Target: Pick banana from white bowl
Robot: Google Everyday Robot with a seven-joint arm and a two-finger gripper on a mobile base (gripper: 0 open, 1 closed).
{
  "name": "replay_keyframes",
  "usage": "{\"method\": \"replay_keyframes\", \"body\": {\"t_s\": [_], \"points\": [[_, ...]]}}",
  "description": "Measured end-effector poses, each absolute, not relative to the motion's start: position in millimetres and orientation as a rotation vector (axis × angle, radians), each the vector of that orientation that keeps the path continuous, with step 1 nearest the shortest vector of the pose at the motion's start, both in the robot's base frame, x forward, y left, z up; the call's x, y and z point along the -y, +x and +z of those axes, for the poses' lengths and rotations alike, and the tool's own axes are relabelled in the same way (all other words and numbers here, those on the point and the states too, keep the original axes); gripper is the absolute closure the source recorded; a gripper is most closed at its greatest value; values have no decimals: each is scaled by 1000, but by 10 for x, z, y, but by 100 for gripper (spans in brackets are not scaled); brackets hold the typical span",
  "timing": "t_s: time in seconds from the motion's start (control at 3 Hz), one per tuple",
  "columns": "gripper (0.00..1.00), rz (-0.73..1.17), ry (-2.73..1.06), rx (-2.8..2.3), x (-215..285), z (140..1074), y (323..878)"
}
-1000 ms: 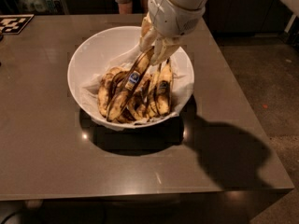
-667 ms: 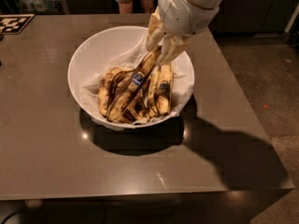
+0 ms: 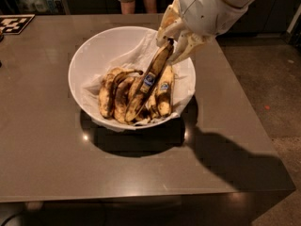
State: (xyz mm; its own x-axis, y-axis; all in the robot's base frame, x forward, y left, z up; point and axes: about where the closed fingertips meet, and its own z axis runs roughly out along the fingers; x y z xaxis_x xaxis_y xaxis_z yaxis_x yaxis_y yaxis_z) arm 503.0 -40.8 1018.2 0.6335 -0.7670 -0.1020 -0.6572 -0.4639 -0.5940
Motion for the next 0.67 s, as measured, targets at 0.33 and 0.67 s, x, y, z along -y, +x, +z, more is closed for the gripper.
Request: {"method": "replay_keyframes", "body": {"t_s": [0.33, 0.67], "points": [[100, -265, -2223, -1083, 453, 10296, 4926], [100, -306, -2189, -1051, 480, 10444, 4801]]}}
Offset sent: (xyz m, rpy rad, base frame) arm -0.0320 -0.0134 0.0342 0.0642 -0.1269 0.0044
